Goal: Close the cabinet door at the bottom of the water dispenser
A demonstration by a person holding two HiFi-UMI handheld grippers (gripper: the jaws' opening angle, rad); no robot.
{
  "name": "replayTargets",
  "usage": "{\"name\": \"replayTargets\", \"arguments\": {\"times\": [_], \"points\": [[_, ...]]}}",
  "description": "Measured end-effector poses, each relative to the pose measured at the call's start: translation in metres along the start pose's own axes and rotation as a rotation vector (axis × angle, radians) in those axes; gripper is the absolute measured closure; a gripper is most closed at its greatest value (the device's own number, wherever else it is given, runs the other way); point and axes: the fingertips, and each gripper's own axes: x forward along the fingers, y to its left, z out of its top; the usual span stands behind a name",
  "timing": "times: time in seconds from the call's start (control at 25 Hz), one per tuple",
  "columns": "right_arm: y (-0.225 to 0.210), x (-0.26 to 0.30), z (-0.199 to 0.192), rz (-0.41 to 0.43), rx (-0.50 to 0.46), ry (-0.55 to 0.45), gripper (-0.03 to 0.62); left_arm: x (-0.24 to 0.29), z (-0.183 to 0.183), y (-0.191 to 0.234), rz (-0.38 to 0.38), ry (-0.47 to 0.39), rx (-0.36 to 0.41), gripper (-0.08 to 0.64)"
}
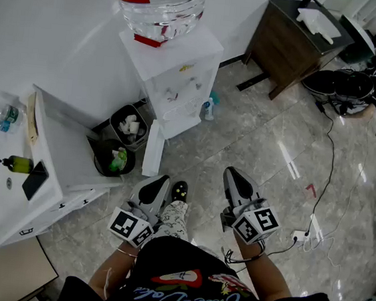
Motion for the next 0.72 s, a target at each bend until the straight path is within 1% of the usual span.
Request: {"name": "replayTargets", "arguments": {"times": [0.08, 0.16, 0.24, 0.32, 0.48, 0.6, 0.72], "points": [[-0.024, 0.048, 0.012, 0.009, -0.052, -0.007, 0.575, 0.043, -0.006, 0.026, -0.006, 0.011, -0.010, 0.561], [-0.046, 0.092, 0.016, 0.014, -0.082, -0.016, 0.575, 0.080, -0.018, 0.055, 0.002, 0.023, -0.018, 0.561], [-0.068, 0.127, 0.003, 0.005, -0.085, -0.001, 0.575, 0.107, -0.040, 0.086, 0.026, 0.057, -0.004, 0.561], [-0.086, 0.152, -0.022, 0.003, -0.071, 0.031, 0.575, 0.124, -0.071, 0.120, 0.078, 0.109, 0.025, 0.561], [-0.122, 0.182, -0.070, 0.030, -0.033, 0.091, 0.575, 0.144, -0.135, 0.191, 0.230, 0.178, 0.017, 0.561], [-0.140, 0.198, -0.103, 0.040, 0.037, 0.101, 0.575, 0.143, -0.195, 0.237, 0.281, 0.291, 0.048, 0.561], [-0.146, 0.214, -0.133, 0.061, 0.071, 0.126, 0.575, 0.131, -0.247, 0.286, 0.362, 0.391, 0.074, 0.561]]}}
